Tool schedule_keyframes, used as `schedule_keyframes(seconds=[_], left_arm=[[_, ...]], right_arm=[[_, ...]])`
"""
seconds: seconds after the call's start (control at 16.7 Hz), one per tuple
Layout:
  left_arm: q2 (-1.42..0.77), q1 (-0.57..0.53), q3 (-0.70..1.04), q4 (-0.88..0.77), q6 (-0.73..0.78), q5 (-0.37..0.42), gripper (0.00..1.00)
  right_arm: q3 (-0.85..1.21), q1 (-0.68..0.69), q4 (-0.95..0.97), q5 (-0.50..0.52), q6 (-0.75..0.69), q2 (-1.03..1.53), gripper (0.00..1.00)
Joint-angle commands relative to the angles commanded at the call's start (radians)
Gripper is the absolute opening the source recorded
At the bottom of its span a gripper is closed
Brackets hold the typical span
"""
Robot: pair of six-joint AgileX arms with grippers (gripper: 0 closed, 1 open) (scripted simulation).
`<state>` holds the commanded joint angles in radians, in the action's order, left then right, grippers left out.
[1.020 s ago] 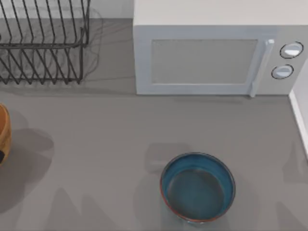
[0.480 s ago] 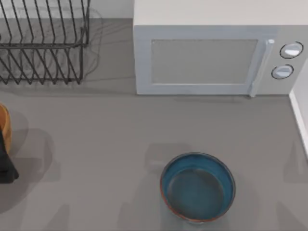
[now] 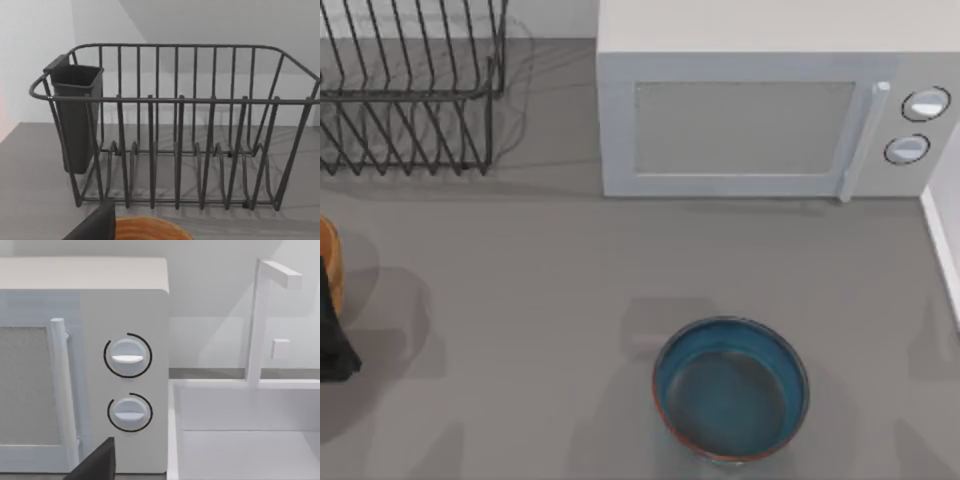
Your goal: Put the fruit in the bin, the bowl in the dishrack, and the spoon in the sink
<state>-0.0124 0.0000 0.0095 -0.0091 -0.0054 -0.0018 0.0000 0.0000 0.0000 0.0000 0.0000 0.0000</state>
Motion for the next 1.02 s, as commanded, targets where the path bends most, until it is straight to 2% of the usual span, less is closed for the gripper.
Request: schedule_keyframes(seconds=[0.3,0.72,1.02], left_arm=[[-0.192,-0.095,0.173,-0.156,-0.128,-0.014,1.00],[-0.805,-0.330,0.748,-0.519,-0.346,-0.004,1.00],[-1.142,-0.491,1.070,-0.738,-0.486,0.004,1.00]], right_arm=[[0.000,0.000,0.000,0.000,0.000,0.000,1.00],[0.000,0.000,0.000,0.000,0.000,0.000,1.00],[0.000,0.000,0.000,0.000,0.000,0.000,1.00]])
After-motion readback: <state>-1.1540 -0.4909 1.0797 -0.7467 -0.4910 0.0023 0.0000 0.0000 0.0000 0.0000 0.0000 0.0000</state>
